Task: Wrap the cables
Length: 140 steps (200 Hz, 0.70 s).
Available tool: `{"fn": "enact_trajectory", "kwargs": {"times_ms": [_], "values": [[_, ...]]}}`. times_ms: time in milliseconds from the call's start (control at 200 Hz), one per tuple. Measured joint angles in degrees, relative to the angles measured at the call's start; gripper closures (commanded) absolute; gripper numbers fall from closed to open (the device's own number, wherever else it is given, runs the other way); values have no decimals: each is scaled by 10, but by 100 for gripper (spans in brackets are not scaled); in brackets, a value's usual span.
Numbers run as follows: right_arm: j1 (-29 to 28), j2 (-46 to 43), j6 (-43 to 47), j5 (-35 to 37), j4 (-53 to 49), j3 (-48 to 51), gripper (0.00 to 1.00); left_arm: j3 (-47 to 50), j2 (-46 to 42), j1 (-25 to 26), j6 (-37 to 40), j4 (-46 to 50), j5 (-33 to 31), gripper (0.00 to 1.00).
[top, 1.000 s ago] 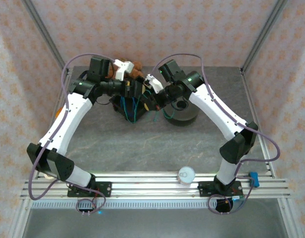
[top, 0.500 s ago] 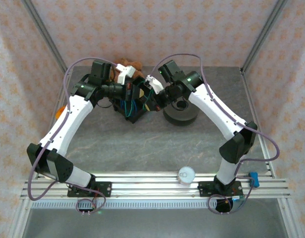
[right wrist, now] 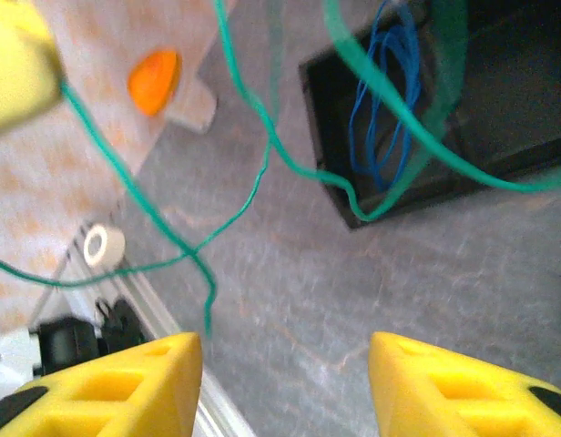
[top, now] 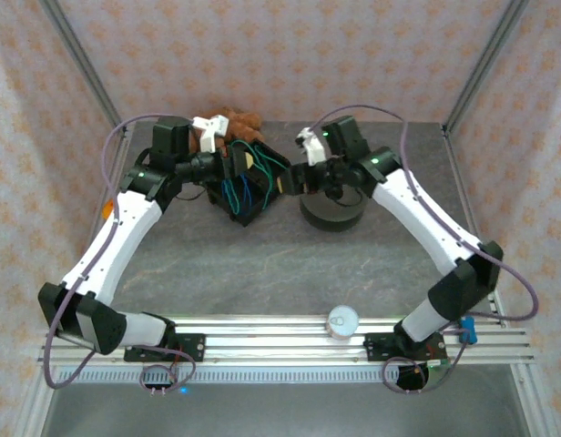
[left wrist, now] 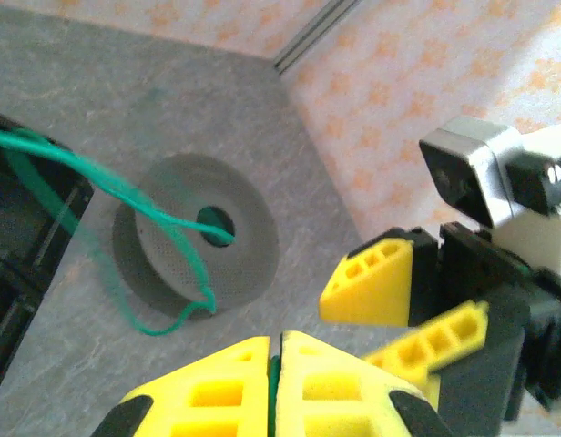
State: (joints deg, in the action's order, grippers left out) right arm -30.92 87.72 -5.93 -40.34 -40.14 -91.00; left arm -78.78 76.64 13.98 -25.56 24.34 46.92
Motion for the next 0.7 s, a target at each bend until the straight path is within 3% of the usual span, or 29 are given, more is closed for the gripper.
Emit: {"fn": "enact_trajectory", "kwargs": {"times_ms": [120,265,701], "values": [[36,-35,-55,2,61,17,46,2,-5,0,-28,-33,0,100],[40,-35,-78,0,94,9,46,2,-5,5,-52,-50,2,100],[40,73,-113,-73,94,-73,48,5,-5,38,-79,-85,11,100]]}}
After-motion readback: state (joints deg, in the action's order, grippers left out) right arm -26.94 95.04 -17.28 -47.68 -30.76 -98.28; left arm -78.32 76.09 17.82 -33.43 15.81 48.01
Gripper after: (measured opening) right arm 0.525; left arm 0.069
